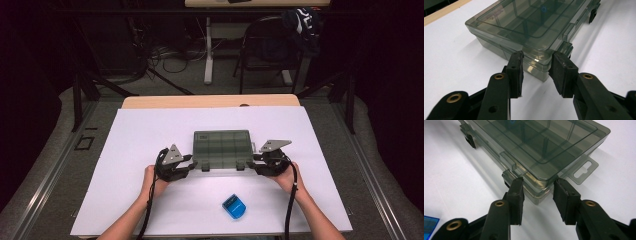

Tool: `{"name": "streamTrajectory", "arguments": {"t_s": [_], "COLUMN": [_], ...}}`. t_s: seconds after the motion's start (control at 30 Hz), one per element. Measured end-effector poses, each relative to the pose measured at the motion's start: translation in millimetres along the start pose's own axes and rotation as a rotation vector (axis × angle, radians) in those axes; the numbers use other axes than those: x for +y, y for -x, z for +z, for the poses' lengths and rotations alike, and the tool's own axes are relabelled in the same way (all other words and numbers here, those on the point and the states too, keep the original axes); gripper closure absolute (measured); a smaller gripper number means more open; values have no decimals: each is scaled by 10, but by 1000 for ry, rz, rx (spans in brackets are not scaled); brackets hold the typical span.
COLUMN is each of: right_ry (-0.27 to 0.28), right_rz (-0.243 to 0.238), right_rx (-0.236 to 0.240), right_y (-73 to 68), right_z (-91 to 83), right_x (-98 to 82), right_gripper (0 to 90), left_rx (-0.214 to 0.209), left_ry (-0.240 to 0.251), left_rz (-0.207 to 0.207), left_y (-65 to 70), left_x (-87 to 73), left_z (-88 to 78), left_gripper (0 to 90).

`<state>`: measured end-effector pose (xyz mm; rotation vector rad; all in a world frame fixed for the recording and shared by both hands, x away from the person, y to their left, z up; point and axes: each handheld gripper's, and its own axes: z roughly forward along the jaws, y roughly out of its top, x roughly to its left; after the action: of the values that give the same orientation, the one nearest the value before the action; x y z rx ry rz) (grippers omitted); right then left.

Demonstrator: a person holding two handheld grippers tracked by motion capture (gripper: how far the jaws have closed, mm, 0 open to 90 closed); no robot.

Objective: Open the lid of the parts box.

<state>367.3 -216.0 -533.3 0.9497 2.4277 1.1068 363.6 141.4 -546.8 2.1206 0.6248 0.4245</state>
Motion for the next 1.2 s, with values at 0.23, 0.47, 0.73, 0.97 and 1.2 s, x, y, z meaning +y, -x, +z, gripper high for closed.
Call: {"name": "streamTrajectory", "arguments": {"t_s": [0.23,0.47,0.73,0.97,1.2], "right_ry": [29,40,63,83,97], "right_rz": [34,53,57,69,83], "right_rx": [-16,-15,-9,0,-1], "right_y": [2,16,28,39,55], "right_z": [-26,-50,-51,-58,-67], "right_x": [-2,14,38,89,97], "right_gripper": [601,617,629,644,659], "left_rx": [-2,-8,-3,-9,8], "left_ry": [26,43,49,61,93], "left_rz": [-4,-21,-14,-12,-22], "left_y": [-11,-19,-3,9,-10], "left_x": [-10,-26,-25,-31,-19], "left_z": [-8,-11,-12,-22,-46], "left_gripper": [620,627,628,613,538]}}
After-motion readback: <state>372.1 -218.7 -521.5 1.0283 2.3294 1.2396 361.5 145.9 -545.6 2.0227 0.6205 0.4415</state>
